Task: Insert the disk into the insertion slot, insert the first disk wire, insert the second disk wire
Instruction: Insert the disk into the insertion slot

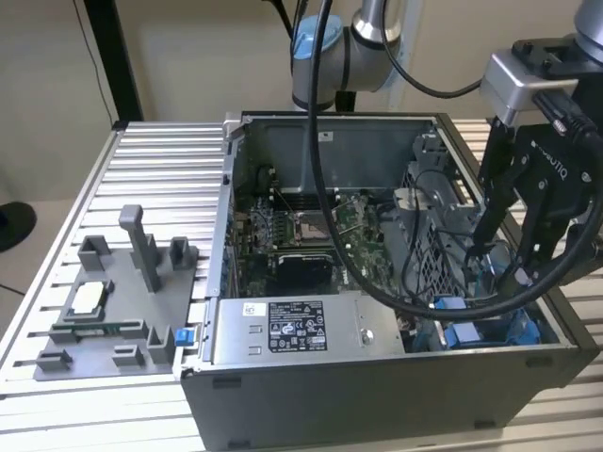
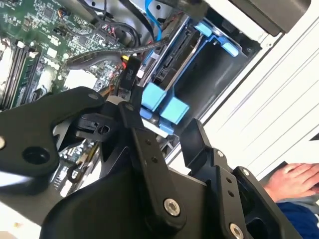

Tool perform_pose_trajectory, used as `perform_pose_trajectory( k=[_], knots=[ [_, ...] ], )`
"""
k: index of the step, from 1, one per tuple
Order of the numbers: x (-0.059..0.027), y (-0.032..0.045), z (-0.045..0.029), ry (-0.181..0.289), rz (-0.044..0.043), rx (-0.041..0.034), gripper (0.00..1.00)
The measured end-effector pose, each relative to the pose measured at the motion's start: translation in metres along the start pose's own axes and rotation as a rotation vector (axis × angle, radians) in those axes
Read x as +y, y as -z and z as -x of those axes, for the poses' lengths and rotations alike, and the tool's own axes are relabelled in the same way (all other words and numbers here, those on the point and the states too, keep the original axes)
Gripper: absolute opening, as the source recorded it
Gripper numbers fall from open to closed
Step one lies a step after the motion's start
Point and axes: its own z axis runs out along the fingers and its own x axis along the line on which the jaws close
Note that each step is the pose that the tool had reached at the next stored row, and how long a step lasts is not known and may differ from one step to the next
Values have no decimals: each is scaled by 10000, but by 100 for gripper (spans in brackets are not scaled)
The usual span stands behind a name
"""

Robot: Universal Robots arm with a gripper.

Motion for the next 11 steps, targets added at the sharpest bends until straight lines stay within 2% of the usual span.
perform_pose_trajectory(
  k=[4,7,8,11],
  knots=[
    [1,71,12,0,7,-2,100],
    [0,69,27,2,-3,-19,100],
    [0,64,28,4,-8,-85,100],
    [0,57,46,12,-46,-360,100]
  ],
)
